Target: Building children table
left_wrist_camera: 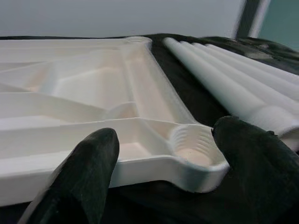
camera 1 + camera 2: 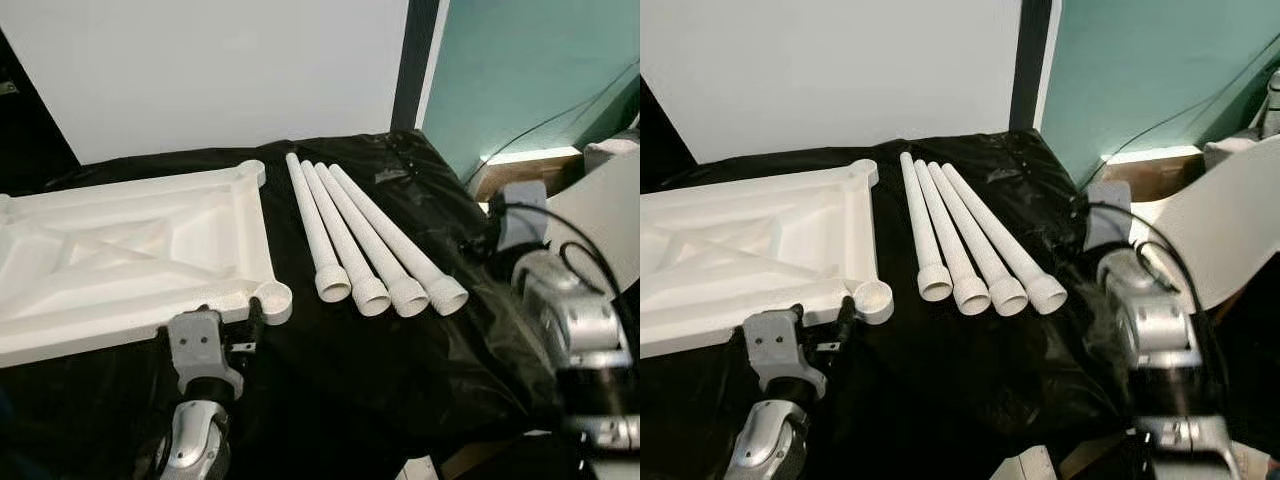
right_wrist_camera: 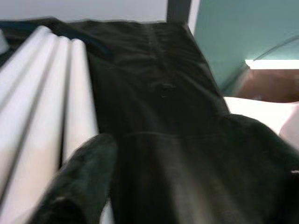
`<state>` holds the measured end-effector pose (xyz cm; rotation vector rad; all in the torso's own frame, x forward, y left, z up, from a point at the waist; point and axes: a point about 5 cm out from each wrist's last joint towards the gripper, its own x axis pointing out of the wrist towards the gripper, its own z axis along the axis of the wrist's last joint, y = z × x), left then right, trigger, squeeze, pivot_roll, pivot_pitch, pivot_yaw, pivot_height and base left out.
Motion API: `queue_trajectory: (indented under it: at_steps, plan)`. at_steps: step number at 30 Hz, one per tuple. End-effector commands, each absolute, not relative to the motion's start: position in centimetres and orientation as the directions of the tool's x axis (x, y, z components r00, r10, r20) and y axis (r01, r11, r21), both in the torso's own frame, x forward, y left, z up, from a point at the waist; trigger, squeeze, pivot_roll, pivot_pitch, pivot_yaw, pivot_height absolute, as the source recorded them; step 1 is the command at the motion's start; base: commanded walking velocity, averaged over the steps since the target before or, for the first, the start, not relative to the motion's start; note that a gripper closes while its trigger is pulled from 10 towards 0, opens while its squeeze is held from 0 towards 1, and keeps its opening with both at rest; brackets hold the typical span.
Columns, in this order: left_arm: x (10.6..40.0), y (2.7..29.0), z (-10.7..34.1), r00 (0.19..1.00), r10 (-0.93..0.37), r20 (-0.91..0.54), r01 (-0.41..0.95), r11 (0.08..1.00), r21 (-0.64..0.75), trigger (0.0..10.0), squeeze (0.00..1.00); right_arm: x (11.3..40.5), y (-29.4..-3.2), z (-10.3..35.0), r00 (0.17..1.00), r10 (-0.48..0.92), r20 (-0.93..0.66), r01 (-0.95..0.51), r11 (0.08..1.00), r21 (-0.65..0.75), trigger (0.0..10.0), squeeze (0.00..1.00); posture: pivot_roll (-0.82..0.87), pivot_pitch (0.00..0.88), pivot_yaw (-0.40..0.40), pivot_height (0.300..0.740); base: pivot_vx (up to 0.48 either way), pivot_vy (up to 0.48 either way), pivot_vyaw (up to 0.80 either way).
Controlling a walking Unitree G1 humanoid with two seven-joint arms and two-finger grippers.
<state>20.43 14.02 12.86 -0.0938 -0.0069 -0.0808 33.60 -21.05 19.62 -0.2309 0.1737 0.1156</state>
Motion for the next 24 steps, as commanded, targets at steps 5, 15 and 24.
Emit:
queue_trajectory:
  at_steps: [5, 15, 24]
  plan:
    - [20.5, 13.1, 12.7, 0.966, -0.259, 0.005, 0.259, 0.961, -0.095, 10.0, 0.0, 33.7, -20.1, 18.9, 0.945, 0.2, -0.26, -0.252, 0.95, -0.182, 10.0, 1.0, 0.0, 0.0, -0.005, 0.74, 0.0, 0.0, 0.0]
    - [20.4, 12.3, 12.5, 0.966, -0.257, 0.002, 0.257, 0.963, -0.086, 10.0, 0.0, 33.0, -19.1, 16.0, 0.856, 0.33, -0.397, -0.411, 0.901, -0.139, 10.0, 0.0, 0.02, 0.0, -0.023, 0.74, 0.0, 0.0, 0.0]
    - [20.4, 12.2, 12.5, 0.965, -0.261, -0.003, 0.26, 0.962, -0.083, 10.0, 0.0, 32.8, -19.4, 12.3, 0.806, 0.22, -0.549, -0.345, 0.929, -0.134, 10.0, 0.0, 0.02, 0.0, -0.019, 0.74, 0.0, 0.0, 0.0]
